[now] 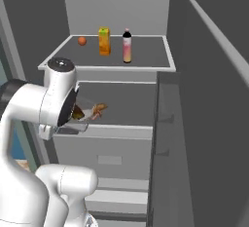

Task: Place the tupperware on the second highest shelf of the fridge. Make space for the tupperware among the existing items by rearranging them on the shelves if needed. Close the fridge door when finished.

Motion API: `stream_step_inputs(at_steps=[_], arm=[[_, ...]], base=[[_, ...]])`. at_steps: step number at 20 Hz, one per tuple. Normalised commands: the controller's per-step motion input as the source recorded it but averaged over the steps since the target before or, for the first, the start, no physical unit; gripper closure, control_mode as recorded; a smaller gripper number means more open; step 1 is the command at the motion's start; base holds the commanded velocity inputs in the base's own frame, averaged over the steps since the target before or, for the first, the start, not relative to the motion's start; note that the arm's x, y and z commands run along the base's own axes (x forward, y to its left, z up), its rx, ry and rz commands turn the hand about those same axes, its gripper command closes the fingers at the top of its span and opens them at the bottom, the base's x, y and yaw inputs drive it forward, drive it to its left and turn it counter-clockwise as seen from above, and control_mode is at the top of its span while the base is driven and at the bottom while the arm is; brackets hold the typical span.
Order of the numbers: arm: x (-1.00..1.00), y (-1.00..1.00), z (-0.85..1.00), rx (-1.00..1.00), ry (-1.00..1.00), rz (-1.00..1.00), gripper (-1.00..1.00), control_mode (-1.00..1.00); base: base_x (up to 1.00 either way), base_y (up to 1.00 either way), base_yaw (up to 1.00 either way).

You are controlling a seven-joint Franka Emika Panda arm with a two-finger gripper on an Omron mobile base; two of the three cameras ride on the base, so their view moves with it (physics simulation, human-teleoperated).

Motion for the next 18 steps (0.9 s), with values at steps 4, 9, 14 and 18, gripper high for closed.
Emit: stream_step_inputs(at_steps=[4,9,14,18], arm=[[0.26,-0.37,-0.69,-0.08,0.14,-0.11,1.00,-1.00],[0.59,-0.41,-0.42,-0.04,0.09,-0.10,1.00,-1.00],[0.60,-0.42,-0.05,0.00,0.03,-0.02,1.00,-1.00],[0.75,-0.14,-0.13,-0.04,0.08,0.00,1.00,-1.00]], base=[[0.00,0.00,0.00],[0.00,0.00,0.00],[0.00,0.00,0.00],[0.00,0.00,0.00]])
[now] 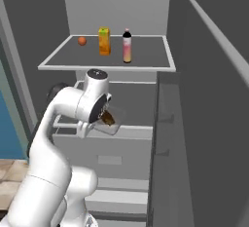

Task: Place the tupperware on the second highest shelf of the fridge. Make space for the tupperware among the existing items by rearranging them on the shelves if needed. Close the fridge door when finished.

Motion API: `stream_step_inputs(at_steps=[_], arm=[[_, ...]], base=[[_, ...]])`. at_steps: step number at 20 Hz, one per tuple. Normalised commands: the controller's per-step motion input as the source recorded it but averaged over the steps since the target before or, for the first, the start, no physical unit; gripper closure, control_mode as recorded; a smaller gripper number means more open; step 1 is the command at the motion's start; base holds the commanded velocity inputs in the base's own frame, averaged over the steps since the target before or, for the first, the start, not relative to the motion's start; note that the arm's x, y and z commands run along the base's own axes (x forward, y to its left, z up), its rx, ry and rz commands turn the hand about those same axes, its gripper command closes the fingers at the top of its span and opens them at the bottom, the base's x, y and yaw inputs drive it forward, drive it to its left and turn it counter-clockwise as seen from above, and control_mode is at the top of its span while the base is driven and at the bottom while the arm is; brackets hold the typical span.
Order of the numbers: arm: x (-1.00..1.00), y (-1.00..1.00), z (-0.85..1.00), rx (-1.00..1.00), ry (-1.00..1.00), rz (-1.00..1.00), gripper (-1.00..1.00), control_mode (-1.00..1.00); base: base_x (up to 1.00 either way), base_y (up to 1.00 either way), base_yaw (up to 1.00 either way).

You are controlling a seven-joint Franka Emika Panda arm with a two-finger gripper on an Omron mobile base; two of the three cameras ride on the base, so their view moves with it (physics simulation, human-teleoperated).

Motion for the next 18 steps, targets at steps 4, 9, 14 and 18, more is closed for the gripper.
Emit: stream_step_inputs(at_steps=[4,9,14,18], arm=[[0.61,-0.12,-0.31,-0.10,0.05,0.00,1.00,-1.00],[0.22,-0.15,-0.51,-0.16,-0.05,-0.03,1.00,-1.00],[0.29,-0.22,-0.49,-0.12,-0.09,-0.03,1.00,-1.00],[0.47,-0.28,-0.43,-0.05,-0.08,-0.01,1.00,-1.00]], base=[[0.00,0.00,0.00],[0.00,0.00,0.00],[0.00,0.00,0.00],[0.00,0.00,0.00]])
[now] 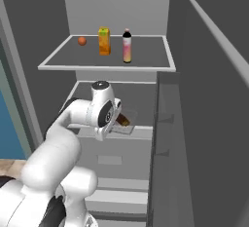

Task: Place the tupperware on the second highest shelf of the fridge. Make space for the tupperware among the existing items by rearranging them on the shelves if needed. Close the fridge door when finished.

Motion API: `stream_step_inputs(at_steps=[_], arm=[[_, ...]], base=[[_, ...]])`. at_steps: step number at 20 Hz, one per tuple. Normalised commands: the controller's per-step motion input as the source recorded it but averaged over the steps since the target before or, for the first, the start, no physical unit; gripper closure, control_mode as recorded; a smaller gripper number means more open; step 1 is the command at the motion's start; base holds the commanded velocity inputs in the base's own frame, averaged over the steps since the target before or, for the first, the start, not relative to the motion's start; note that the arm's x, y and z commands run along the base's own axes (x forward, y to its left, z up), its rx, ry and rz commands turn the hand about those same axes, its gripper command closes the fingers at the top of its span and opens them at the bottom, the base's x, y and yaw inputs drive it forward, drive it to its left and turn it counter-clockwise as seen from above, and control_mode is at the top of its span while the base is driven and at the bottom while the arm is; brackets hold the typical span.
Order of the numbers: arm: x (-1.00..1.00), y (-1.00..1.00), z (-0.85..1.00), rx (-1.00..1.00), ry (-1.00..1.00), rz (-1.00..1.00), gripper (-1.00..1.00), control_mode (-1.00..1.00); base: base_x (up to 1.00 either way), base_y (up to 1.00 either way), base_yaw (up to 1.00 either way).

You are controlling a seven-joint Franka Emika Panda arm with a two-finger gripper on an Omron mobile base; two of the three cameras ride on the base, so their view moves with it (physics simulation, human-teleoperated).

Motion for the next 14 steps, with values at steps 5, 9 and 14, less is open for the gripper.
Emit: stream_step_inputs(at_steps=[5,9,14], arm=[[0.66,-0.24,-0.16,0.00,0.00,0.00,1.00,-1.00],[0.68,-0.29,0.00,0.00,0.00,0.00,1.00,-1.00],[0.63,-0.12,0.00,0.00,-0.02,0.00,1.00,-1.00]], base=[[0.00,0.00,0.00],[0.00,0.00,0.00],[0.00,0.00,0.00]])
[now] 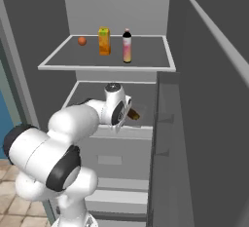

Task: Place the tupperware on the second highest shelf of the fridge. Make space for the tupperware among the existing items by rearranging them on the shelves if needed. Close the fridge door when finished.

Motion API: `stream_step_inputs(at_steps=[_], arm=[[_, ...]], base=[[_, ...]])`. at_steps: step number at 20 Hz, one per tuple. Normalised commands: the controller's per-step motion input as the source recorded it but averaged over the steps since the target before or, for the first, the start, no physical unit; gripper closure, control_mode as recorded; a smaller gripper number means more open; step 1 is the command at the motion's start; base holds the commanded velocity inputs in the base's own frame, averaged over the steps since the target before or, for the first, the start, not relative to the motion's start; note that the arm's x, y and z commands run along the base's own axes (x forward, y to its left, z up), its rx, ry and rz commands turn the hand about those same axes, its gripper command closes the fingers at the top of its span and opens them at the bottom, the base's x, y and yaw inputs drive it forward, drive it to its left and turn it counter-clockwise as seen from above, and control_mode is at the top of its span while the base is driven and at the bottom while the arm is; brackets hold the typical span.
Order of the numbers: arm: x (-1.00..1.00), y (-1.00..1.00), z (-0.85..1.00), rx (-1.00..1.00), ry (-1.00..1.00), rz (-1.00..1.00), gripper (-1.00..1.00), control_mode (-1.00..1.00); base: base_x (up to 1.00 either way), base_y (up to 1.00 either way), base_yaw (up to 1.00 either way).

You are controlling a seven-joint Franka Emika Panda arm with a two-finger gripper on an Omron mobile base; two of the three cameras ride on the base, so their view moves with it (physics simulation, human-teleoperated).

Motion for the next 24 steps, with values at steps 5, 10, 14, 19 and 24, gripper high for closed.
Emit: stream_step_inputs(at_steps=[5,10,14,19,24], arm=[[0.65,-0.07,0.00,0.00,-0.01,0.00,1.00,-1.00],[0.70,-0.07,-0.05,0.00,0.00,0.00,1.00,-1.00],[0.61,-0.01,-0.14,0.00,0.00,0.00,1.00,-1.00],[0.29,-0.01,-0.32,0.00,-0.07,0.00,-1.00,-1.00],[-0.14,-0.02,-0.19,-0.02,-0.18,0.00,-1.00,-1.00]], base=[[0.00,0.00,0.00],[0.00,0.00,0.00],[0.00,0.00,0.00],[0.00,0.00,0.00],[0.00,0.00,0.00]])
